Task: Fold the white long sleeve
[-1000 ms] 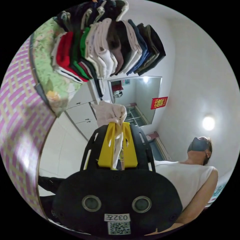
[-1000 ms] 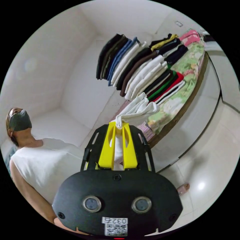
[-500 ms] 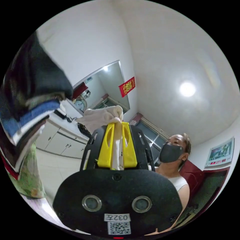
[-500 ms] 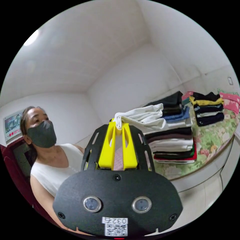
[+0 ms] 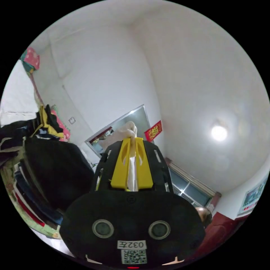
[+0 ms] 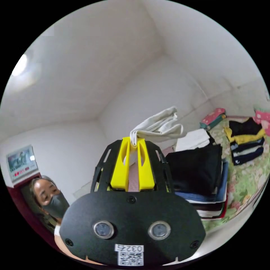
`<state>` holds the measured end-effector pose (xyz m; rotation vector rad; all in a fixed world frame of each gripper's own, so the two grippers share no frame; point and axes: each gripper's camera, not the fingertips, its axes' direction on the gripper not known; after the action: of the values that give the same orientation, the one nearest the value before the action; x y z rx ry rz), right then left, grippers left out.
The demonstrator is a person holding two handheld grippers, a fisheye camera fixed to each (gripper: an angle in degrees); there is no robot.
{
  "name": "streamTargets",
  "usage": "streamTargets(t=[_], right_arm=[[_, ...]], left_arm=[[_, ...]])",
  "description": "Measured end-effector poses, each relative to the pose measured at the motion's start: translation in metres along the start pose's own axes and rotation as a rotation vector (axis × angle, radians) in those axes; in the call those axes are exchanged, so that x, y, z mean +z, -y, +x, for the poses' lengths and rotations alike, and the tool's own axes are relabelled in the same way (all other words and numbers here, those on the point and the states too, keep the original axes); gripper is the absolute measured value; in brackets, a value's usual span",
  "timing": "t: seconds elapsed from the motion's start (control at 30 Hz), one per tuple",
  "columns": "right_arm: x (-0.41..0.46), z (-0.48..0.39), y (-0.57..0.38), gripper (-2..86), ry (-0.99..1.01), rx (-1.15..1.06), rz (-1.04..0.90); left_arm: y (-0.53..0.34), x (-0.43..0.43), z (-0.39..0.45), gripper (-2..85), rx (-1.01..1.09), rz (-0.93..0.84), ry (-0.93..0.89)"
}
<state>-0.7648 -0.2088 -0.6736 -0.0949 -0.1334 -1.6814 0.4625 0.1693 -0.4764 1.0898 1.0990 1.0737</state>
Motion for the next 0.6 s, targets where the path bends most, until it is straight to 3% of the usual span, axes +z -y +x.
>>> streamTargets(t=[0.07,0.13,0.23,0.3,0.4,0.6], right_arm=[[0.008,0.041,-0.006,4.7,-0.001,0.102,0.004],[0.018,0.102,-0.025,4.7,-0.142,0.202,-0.039],[0.031,0.181,-0.051,4.7,-0.187,0.457,-0.136],[0.028,0.195,-0.053,4.7,-0.113,0.461,-0.086],[0.032,0.196,-0.042,4.6,-0.152,0.425,-0.115],[0.04,0.204,-0.029,4.5,-0.031,0.435,-0.07]], left_arm=[[0.013,-0.017,-0.029,-1.4,-0.036,0.018,0.096],[0.019,-0.038,-0.096,-1.5,-0.167,-0.002,0.273],[0.017,-0.05,-0.17,-1.2,-0.366,-0.057,0.244],[0.026,-0.056,-0.173,-1.2,-0.349,-0.045,0.219],[0.047,-0.058,-0.163,-1.2,-0.331,-0.068,0.26],[0.079,-0.04,-0.134,-0.9,-0.322,-0.101,0.148]])
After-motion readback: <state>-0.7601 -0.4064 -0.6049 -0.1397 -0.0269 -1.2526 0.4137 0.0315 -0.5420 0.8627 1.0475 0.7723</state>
